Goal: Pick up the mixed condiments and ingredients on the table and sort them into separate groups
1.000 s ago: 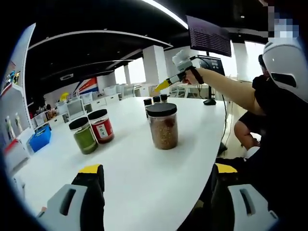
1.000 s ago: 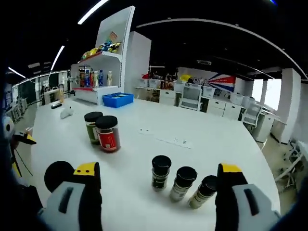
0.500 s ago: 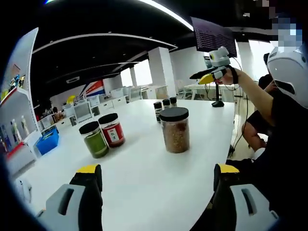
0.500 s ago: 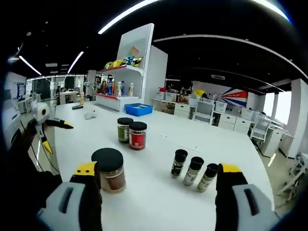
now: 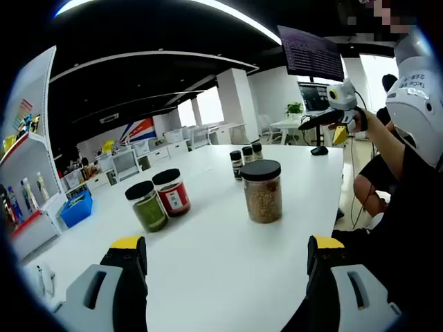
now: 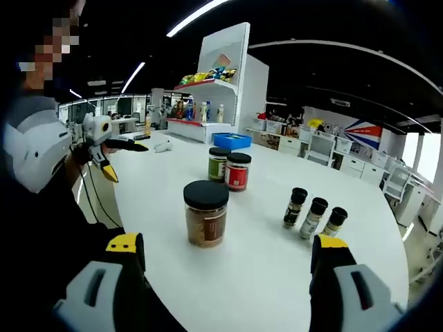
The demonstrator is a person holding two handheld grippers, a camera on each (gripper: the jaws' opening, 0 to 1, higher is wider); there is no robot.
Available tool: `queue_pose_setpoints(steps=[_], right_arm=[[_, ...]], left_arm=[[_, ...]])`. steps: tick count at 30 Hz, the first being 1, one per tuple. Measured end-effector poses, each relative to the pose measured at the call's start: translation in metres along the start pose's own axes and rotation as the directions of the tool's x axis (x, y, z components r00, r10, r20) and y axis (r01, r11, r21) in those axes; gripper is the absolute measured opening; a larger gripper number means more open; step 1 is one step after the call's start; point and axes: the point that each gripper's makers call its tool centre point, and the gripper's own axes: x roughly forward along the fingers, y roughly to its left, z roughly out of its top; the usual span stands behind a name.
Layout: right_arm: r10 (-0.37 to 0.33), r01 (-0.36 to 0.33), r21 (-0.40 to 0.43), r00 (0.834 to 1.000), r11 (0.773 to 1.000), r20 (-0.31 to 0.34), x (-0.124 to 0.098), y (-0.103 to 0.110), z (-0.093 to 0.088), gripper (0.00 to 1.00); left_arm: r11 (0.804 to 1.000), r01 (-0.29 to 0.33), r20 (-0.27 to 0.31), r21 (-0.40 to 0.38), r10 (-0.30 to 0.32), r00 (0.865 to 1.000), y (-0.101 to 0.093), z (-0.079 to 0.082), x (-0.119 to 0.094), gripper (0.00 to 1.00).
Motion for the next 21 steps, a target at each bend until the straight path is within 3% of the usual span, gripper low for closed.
queue_pose_setpoints(steps=[7, 14, 21], right_arm=[[0.019, -0.018, 0.010, 0.997, 1.000, -0.070, -0.003, 0.013, -0.031, 0.97], [0.060, -0.059, 0.049, 0.998, 0.997, -0.028, -0.004, 0.025, -0.025, 0.97], [0.081, -0.078, 0.045, 0.995, 0.996, -0.051, -0.001, 0.034, -0.030, 0.97]], left_arm=[[1.000, 0.003, -0.031, -0.006, -0.004, 1.000, -0.001, -0.009, 0.000, 0.95], [1.000, -0.006, -0.024, 0.003, 0.006, 1.000, 0.001, -0.007, -0.001, 0.95], [1.000, -0.022, -0.035, -0.008, 0.022, 0.999, 0.006, -0.014, -0.005, 0.95]])
